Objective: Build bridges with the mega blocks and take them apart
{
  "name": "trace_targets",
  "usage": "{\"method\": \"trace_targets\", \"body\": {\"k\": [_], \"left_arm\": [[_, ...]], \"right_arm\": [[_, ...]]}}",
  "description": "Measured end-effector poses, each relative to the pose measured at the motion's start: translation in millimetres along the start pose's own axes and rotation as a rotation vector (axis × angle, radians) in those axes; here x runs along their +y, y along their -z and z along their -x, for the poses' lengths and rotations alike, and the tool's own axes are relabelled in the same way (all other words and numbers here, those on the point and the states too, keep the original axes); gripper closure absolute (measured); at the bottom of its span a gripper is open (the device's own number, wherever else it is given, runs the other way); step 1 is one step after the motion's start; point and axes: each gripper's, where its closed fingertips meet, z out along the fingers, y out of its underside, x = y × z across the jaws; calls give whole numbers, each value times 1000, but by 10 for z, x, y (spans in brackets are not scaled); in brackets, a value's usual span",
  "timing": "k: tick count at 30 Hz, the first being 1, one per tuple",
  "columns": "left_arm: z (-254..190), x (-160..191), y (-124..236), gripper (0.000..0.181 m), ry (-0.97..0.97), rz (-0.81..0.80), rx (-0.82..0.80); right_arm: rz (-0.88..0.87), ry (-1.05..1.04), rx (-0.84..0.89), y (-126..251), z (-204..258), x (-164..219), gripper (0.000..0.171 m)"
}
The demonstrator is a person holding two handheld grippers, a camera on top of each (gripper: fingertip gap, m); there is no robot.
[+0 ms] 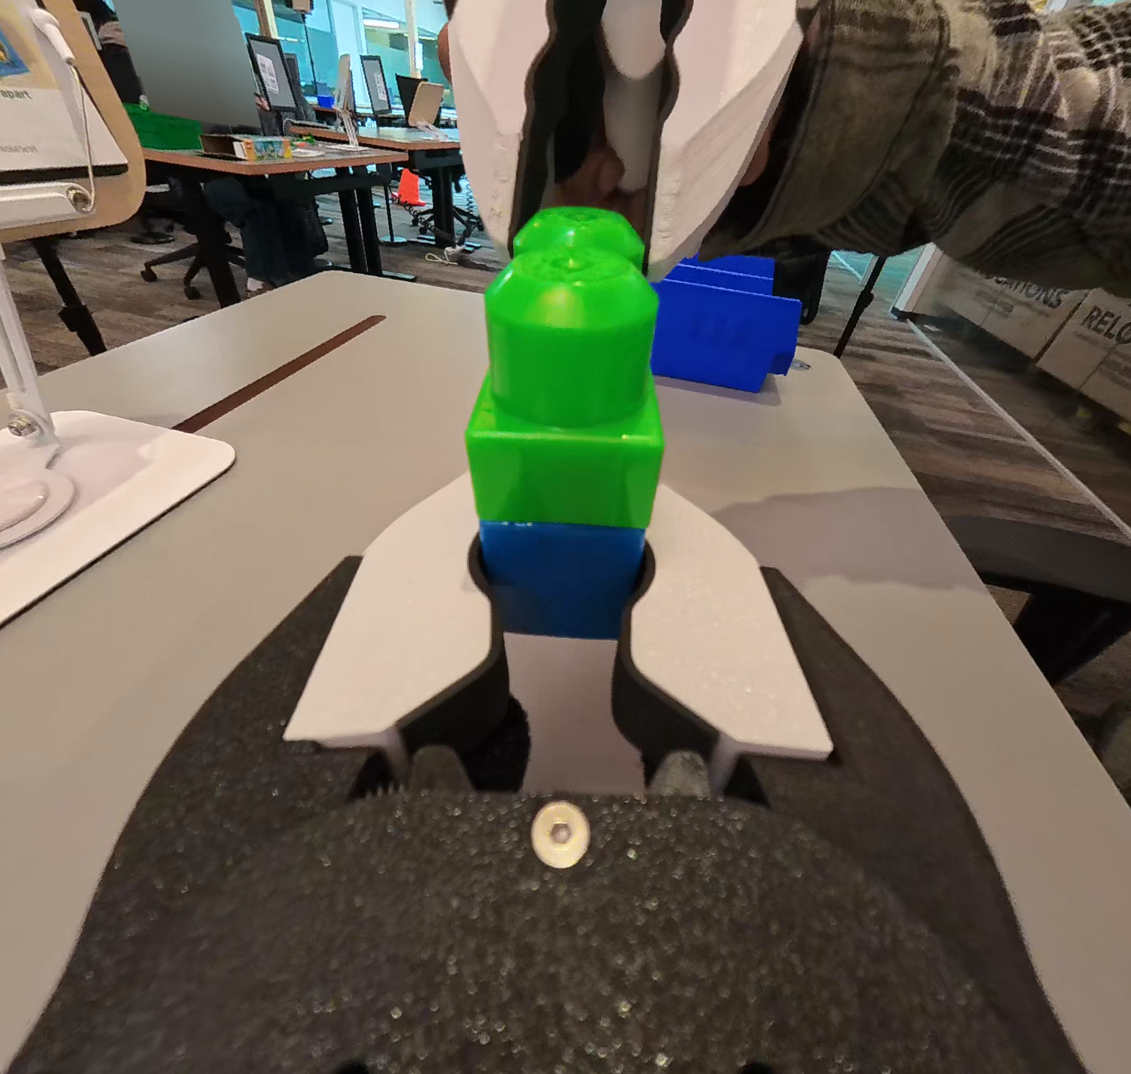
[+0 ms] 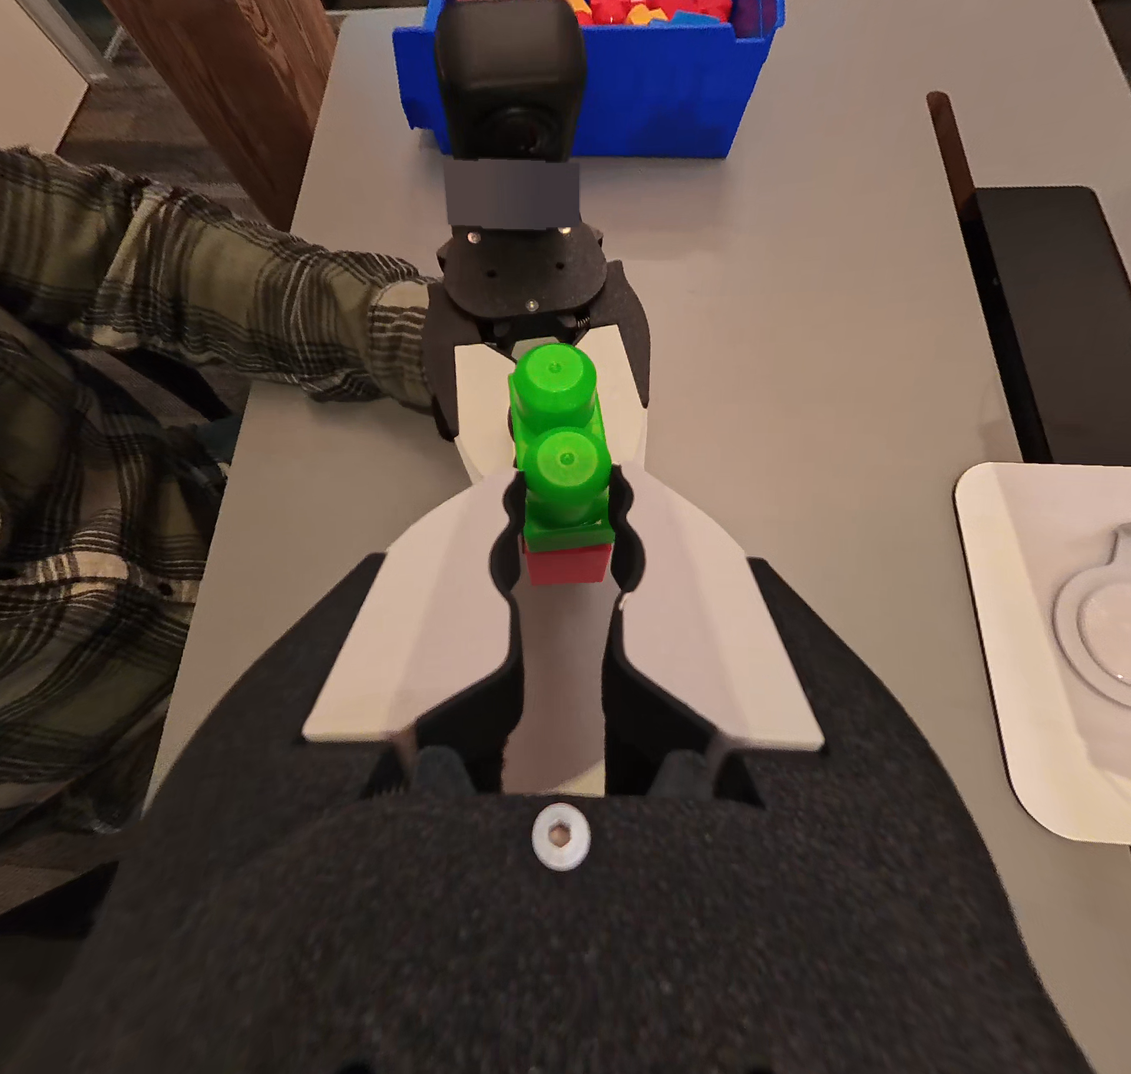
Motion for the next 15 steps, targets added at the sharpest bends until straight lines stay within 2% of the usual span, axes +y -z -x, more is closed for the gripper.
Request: {"method": "trace_targets", "body": {"k": [2,8,15], "left_arm": [[-12,-7,1,143,5,-1,13],[-13,241,-122,141,-6,141,44],[78,348,-54,141,5,187,23]], "right_arm": [[23,9,3,5,5,8,145],[330,63,17,11,-26,273,145],[437,75,1,11,-42,161,140]]}}
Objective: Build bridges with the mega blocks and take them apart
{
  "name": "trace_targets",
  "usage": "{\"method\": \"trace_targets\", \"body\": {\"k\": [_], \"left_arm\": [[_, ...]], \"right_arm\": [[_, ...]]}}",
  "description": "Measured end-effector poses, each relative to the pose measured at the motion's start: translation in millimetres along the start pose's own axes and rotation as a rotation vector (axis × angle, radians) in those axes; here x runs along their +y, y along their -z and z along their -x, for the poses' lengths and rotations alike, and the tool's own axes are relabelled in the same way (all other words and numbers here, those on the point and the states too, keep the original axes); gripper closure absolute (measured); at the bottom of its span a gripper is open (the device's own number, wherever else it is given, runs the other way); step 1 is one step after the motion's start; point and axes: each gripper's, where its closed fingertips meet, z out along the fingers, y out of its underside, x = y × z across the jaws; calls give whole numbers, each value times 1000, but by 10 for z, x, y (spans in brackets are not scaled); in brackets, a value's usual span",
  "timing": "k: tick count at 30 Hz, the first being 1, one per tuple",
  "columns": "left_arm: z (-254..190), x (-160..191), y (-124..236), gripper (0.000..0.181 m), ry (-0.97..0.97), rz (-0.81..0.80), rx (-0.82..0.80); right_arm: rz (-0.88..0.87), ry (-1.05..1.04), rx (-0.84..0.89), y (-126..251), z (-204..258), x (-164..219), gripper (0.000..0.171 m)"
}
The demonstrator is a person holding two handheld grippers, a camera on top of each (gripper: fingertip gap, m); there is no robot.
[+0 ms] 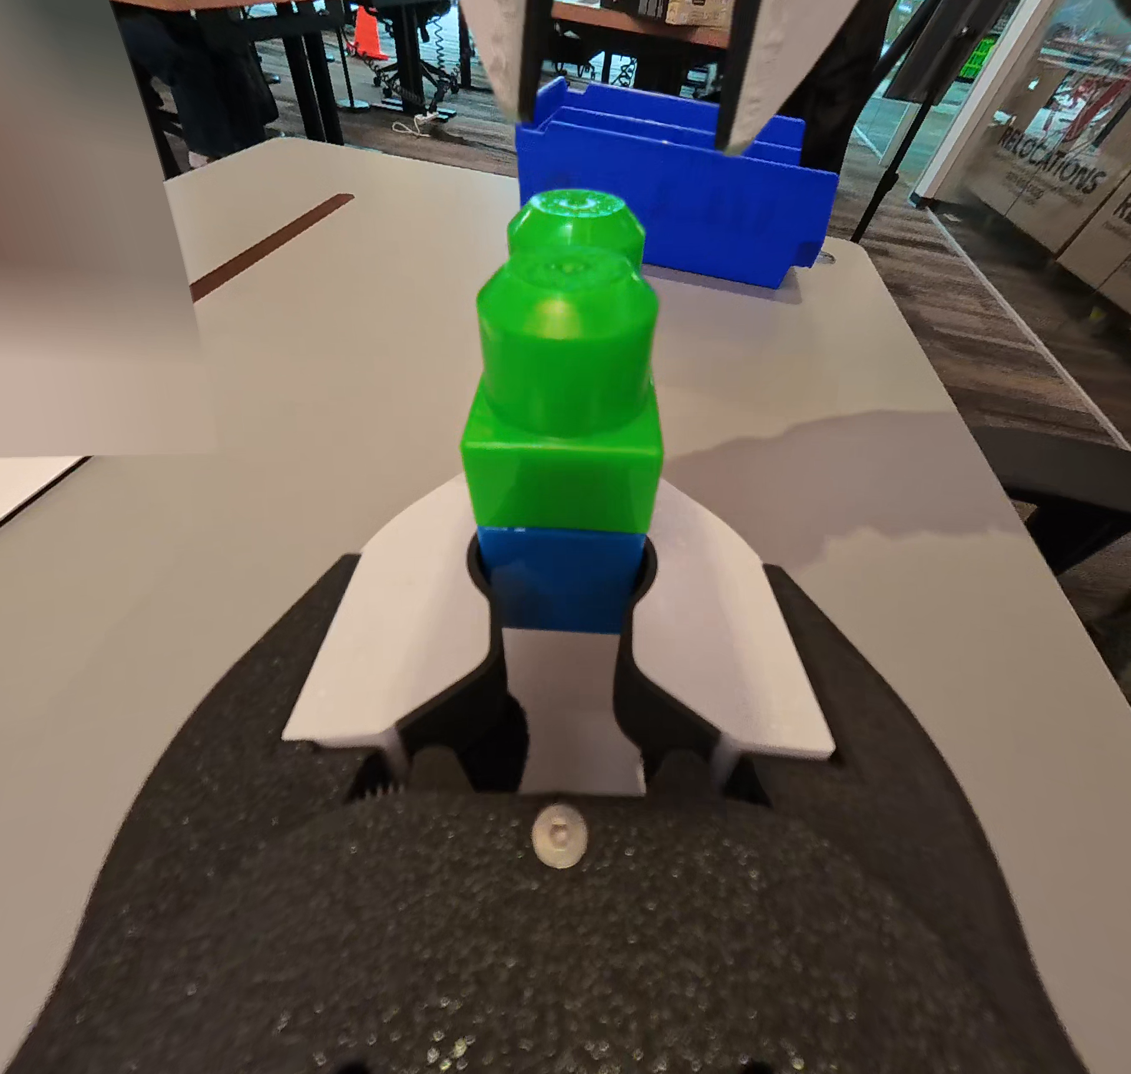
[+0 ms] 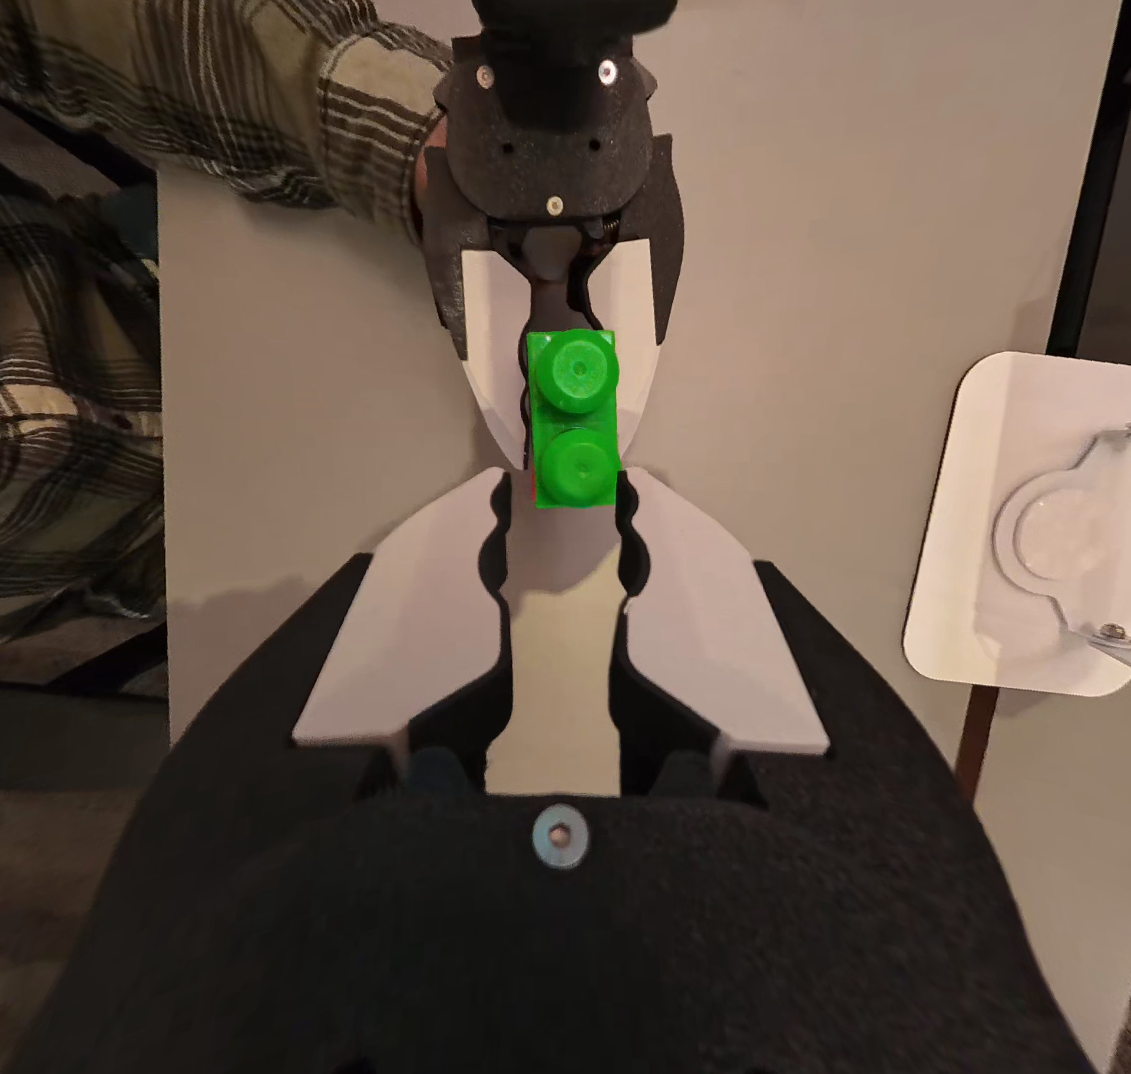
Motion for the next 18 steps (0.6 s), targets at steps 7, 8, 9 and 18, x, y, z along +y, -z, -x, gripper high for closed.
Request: {"method": "trace_targets", "body": {"k": [7,8,9,18], "left_arm": [[-87,25,-78,141,-26,46,15],[-106,4,-90,142,-29,38,17],[-105,-8,-88,142,-32,33,11],[-168,-175,-53,143,-42,-54,1]], "right_arm": [[131,46,-26,-117,20,-48,155],[164,47,-42,-149,37,-23,163],[198,47,-60,-167,61,12,168],[245,57,-70,-59,126,-55,167]]}}
